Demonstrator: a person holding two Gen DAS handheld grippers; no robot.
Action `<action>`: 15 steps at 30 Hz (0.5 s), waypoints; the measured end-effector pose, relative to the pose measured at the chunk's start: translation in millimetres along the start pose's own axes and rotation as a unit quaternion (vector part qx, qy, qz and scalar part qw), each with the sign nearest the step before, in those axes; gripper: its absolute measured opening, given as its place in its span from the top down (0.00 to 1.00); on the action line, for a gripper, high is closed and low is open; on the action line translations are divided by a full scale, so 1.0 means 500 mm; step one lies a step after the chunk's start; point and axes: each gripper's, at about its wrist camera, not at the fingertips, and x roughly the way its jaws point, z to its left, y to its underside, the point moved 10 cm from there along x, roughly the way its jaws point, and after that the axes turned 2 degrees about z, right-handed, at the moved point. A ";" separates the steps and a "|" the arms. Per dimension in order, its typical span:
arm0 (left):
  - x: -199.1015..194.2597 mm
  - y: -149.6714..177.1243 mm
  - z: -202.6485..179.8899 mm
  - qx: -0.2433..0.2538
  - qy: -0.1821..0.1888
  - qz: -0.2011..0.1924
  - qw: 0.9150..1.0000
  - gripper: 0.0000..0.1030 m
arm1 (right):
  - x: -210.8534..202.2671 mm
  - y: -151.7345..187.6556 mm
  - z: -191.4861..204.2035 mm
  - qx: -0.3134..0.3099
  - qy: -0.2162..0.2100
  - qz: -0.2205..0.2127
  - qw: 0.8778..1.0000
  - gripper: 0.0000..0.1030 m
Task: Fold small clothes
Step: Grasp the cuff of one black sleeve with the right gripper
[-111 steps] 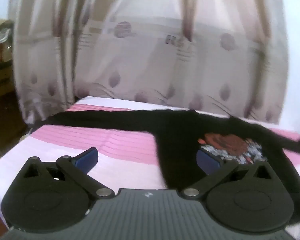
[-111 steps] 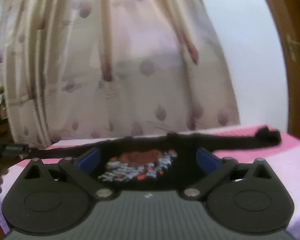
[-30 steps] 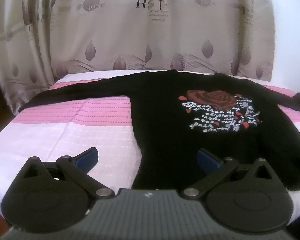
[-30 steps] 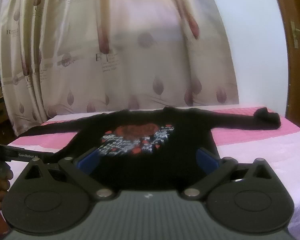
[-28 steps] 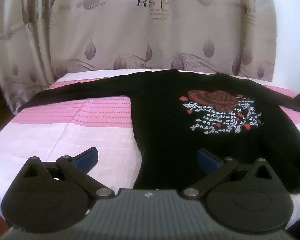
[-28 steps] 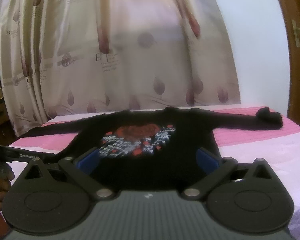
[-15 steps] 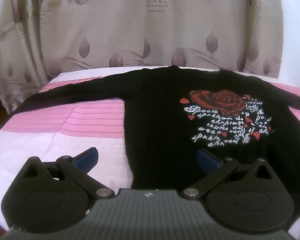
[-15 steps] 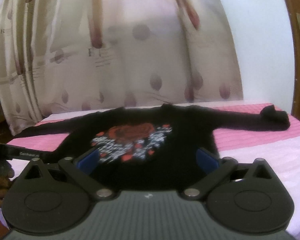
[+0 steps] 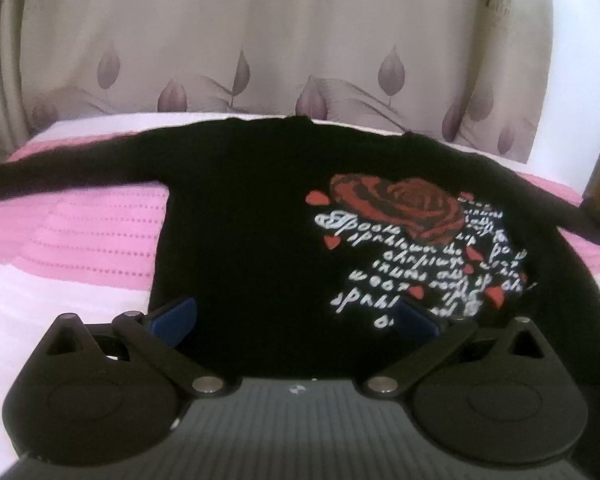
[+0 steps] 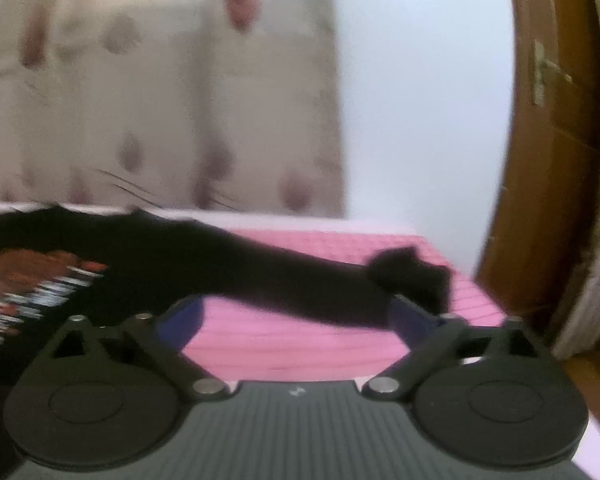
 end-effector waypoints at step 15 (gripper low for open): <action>0.008 0.012 0.004 -0.007 -0.013 0.003 1.000 0.00 | 0.295 0.004 -0.204 -0.111 0.132 0.091 0.981 0.74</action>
